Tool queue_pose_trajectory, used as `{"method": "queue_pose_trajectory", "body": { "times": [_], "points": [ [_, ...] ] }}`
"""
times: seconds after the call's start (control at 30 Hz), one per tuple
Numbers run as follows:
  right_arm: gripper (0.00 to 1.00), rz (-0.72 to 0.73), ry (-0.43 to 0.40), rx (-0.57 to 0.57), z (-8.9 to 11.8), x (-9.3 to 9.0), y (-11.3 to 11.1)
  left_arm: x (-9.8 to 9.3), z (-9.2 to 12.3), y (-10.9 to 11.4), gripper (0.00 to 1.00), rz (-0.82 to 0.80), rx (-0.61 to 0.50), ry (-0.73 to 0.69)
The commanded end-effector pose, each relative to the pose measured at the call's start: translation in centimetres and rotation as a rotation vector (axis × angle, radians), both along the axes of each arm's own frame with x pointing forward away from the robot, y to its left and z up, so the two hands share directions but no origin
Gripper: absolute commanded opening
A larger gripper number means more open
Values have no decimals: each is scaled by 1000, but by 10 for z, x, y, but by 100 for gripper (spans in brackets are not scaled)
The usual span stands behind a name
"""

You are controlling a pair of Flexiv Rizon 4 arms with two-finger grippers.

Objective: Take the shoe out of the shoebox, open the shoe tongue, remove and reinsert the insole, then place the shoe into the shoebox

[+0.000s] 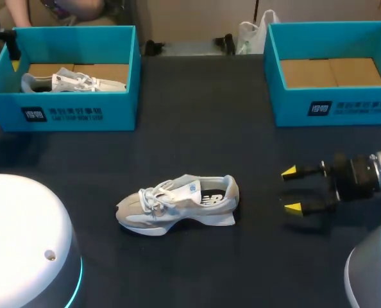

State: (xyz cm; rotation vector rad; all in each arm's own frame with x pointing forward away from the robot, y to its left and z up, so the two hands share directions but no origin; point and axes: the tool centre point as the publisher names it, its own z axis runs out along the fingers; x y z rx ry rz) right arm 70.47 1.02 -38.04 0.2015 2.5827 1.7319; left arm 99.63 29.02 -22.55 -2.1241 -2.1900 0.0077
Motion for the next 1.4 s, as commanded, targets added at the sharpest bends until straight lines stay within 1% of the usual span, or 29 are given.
{"method": "queue_pose_trajectory", "body": {
  "times": [0.03,0.37,0.57,0.7,0.8,1.2,1.3,1.4],
  "points": [
    [100,-21,4,52,-16,1,-5,-1,0,0,100,-1,1,-1],
    [100,-1,-28,66,-14,-1,8,-1,0,0,100,-1,1,-1],
    [100,6,-31,47,-13,0,20,-1,0,0,100,-1,1,-1],
    [100,13,-26,54,-14,1,32,-1,0,0,100,-1,1,-1],
    [100,8,-9,33,-17,-2,41,-1,0,0,100,-1,1,-1],
    [100,8,-9,33,-17,-2,41,-1,0,0,100,-1,1,-1],
    [100,-24,40,15,-22,-2,57,-1,0,0,100,-1,1,-1],
    [100,-22,46,9,-27,-4,72,-1,0,0,100,-1,1,-1]
  ]
}}
